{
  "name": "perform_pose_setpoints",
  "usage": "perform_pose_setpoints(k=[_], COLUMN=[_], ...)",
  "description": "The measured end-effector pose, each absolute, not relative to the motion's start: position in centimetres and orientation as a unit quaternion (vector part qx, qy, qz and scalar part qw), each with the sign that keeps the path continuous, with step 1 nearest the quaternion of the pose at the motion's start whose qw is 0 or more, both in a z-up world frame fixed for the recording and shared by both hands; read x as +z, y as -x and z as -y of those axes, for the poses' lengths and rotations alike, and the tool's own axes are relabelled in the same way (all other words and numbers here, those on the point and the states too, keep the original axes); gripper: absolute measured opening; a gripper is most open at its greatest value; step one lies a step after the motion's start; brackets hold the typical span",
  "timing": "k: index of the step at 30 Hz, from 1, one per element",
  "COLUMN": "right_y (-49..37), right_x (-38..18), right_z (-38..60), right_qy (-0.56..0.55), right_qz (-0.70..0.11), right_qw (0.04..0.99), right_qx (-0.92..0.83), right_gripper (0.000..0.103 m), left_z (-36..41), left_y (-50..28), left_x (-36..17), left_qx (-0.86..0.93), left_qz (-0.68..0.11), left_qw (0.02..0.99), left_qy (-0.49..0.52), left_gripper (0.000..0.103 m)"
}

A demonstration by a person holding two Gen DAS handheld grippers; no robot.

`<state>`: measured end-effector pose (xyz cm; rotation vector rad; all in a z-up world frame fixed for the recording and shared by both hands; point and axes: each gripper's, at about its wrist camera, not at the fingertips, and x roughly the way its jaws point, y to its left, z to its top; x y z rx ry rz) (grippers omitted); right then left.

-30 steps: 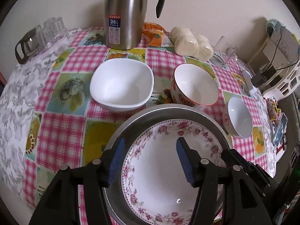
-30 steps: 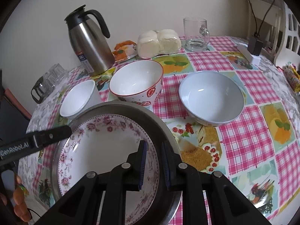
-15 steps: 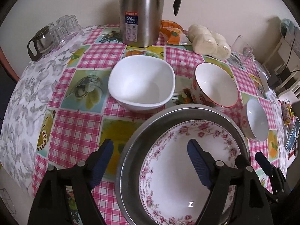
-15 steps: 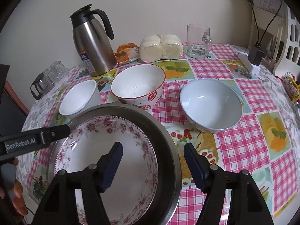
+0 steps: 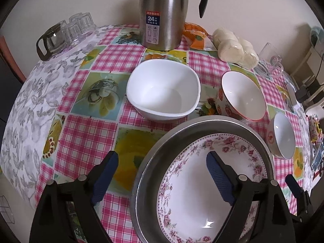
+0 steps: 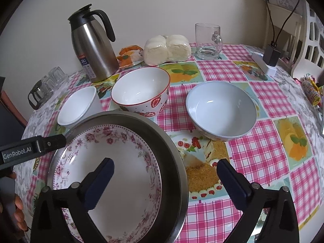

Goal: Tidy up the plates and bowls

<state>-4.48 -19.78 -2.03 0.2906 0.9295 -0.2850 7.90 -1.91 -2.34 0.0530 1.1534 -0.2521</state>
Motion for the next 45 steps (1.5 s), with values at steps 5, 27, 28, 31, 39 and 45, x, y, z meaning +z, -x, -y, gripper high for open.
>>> perform_pose_setpoints(k=[5,27,28,31,39,45], right_y=[4.4,3.8,3.6,2.9,0.7,-1.3], right_x=[-2.2,1.2,1.4,1.9,2.5,1.9], right_z=[19.7,22.1,22.4,23.1,24.9,26.1], right_qy=[-0.135,-0.136,-0.136,-0.140,-0.140,-0.155], right_qz=[-0.448,-0.411,-0.409,-0.406,-0.401,-0.400], right_qw=[0.873,0.881,0.880,0.878,0.873,0.872], right_qx=[-0.141,-0.191,-0.200,-0.210,-0.239,-0.234], right_gripper=[0.103,0.103,0.103,0.103,0.103,0.103], left_z=[1.9,5.4,5.5,6.5,9.0,9.3], left_y=[-7.8,-7.7,-7.7,-8.2,-10.1,-12.3], left_x=[-1.5,3.1,3.2,3.1,1.6,0.7], left_qx=[-0.127,-0.183,-0.185,-0.189,-0.198,-0.208], left_qz=[-0.523,-0.415,-0.413,-0.411,-0.432,-0.460], left_qw=[0.843,0.891,0.892,0.892,0.880,0.863], left_qy=[-0.014,0.013,0.014,0.010,-0.014,0.014], left_gripper=[0.100,0.102,0.102,0.102,0.102,0.102])
